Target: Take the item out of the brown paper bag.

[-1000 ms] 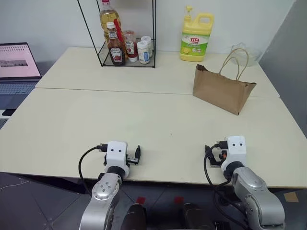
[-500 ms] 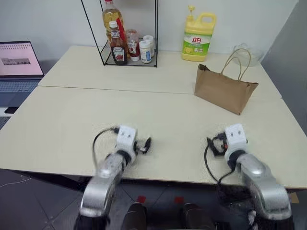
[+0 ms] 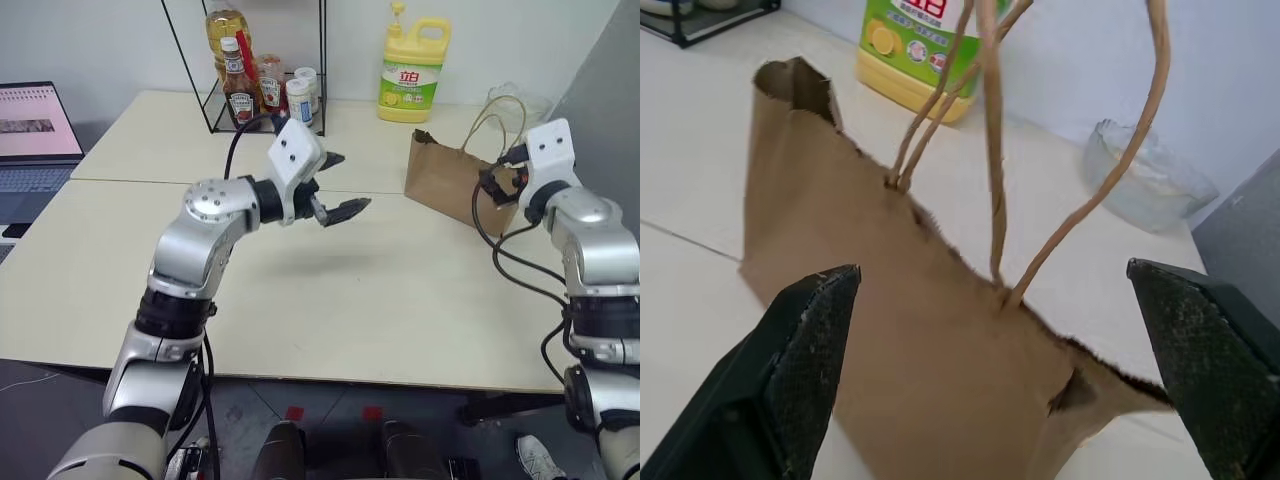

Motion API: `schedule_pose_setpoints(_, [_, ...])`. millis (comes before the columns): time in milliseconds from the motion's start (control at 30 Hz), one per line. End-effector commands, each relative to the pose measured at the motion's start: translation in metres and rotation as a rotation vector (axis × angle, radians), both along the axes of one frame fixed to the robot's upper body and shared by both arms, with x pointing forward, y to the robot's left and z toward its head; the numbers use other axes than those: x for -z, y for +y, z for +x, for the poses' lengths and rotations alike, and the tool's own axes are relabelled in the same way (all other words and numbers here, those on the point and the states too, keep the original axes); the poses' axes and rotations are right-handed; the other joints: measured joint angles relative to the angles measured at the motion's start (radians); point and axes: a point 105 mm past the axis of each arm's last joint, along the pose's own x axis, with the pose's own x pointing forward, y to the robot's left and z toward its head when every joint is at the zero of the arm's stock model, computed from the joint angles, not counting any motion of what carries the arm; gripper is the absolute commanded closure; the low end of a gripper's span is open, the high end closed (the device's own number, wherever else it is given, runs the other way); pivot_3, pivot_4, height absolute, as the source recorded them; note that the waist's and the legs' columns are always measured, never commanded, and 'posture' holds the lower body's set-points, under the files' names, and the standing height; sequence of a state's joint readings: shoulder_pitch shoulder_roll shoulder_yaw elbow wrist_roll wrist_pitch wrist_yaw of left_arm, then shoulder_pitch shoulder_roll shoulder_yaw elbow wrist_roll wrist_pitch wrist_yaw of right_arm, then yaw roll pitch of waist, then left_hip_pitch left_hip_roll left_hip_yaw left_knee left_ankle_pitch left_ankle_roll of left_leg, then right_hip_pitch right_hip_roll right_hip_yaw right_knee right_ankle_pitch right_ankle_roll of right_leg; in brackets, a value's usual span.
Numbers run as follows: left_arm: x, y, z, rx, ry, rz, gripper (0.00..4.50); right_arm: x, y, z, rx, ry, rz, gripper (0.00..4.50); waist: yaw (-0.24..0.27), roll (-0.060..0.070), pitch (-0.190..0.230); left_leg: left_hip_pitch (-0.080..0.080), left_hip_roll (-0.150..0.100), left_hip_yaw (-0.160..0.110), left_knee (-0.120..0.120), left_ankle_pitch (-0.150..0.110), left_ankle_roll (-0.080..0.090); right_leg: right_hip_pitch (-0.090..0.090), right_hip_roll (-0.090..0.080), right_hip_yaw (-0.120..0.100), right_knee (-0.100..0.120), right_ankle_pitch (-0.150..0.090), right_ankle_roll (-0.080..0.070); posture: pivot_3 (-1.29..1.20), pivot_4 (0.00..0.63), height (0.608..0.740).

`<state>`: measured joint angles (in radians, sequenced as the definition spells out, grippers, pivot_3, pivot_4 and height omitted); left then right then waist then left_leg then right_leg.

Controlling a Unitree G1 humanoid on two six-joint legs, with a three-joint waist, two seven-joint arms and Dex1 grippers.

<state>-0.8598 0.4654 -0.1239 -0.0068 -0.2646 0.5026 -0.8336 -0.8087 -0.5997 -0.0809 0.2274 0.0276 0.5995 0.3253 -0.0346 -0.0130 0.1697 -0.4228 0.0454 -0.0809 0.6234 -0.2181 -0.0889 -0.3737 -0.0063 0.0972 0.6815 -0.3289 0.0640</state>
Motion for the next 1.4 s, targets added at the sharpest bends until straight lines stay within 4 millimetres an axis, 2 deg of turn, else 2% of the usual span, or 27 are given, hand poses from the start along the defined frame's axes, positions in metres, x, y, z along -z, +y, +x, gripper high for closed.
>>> schedule_pose_setpoints(33, [-0.011, 0.000, 0.003, 0.018, -0.064, 0.010, 0.01, -0.021, -0.004, 0.014, 0.016, -0.049, -0.012, 0.00, -0.001, 0.000, 0.000, 0.000, 0.000, 0.000, 0.000, 0.000, 0.000, 0.000, 0.000, 0.000, 0.000, 0.000, 0.000, 0.00, 0.150, 0.740])
schedule_pose_setpoints(333, [-0.021, 0.000, 0.002, 0.052, -0.096, 0.030, 0.01, -0.050, -0.013, 0.036, 0.038, -0.112, -0.113, 0.00, -0.009, 0.004, 0.003, -0.001, 0.000, 0.000, 0.000, 0.000, 0.000, -0.001, 0.000, 0.000, 0.000, 0.000, 0.000, 0.00, 0.150, 0.740])
schedule_pose_setpoints(367, [-0.021, 0.000, 0.001, 0.056, -0.097, 0.034, 0.00, -0.051, -0.013, 0.037, 0.031, -0.113, -0.124, 0.18, -0.009, 0.004, 0.003, -0.001, 0.000, 0.000, 0.000, 0.000, 0.000, -0.001, -0.001, 0.000, 0.000, 0.000, 0.000, 0.00, 0.150, 0.740])
schedule_pose_setpoints(433, [-0.021, 0.000, 0.000, 0.068, -0.092, 0.047, 0.00, -0.053, -0.012, 0.039, 0.018, -0.123, -0.121, 0.63, -0.011, 0.004, 0.003, -0.001, 0.000, 0.000, 0.000, 0.000, 0.000, -0.001, 0.000, 0.000, 0.000, 0.000, 0.000, 0.00, 0.150, 0.740])
schedule_pose_setpoints(733, [-0.022, 0.004, -0.006, 0.094, -0.071, 0.053, 0.00, -0.058, -0.006, 0.043, -0.021, -0.138, -0.130, 3.94, -0.022, 0.007, 0.005, -0.001, 0.000, 0.000, 0.000, 0.002, -0.003, -0.001, -0.001, 0.000, 0.001, 0.000, 0.000, 0.00, 0.150, 0.740])
schedule_pose_setpoints(800, [-0.024, 0.004, -0.006, 0.093, -0.072, 0.044, 0.00, -0.060, -0.005, 0.043, -0.027, -0.144, -0.141, 4.43, -0.022, 0.007, 0.005, -0.001, 0.000, 0.000, 0.000, 0.002, -0.003, -0.001, 0.000, 0.000, 0.001, 0.000, 0.000, 0.00, 0.150, 0.740])
schedule_pose_setpoints(1033, [-0.027, 0.004, -0.007, 0.092, -0.073, 0.028, 0.00, -0.067, -0.001, 0.044, -0.031, -0.164, -0.191, 4.43, -0.022, 0.008, 0.006, -0.001, 0.000, 0.000, 0.001, 0.002, -0.003, -0.001, -0.001, 0.000, 0.001, 0.000, 0.000, 0.00, 0.150, 0.740])
schedule_pose_setpoints(1167, [-0.025, 0.006, -0.007, 0.085, -0.069, 0.022, 0.00, -0.076, 0.008, 0.045, -0.058, -0.198, -0.194, 4.43, -0.023, 0.008, 0.006, -0.001, 0.000, 0.000, 0.001, 0.002, -0.003, -0.001, -0.001, 0.000, 0.001, 0.000, 0.000, 0.00, 0.150, 0.740])
schedule_pose_setpoints(1400, [-0.010, 0.025, -0.006, -0.005, -0.018, -0.014, 0.00, -0.109, 0.055, 0.048, -0.163, -0.299, -0.139, 4.43, -0.039, 0.011, 0.008, -0.001, 0.000, 0.001, 0.001, 0.002, -0.004, -0.004, -0.001, 0.001, 0.006, 0.000, 0.000, 0.00, 0.150, 0.740])
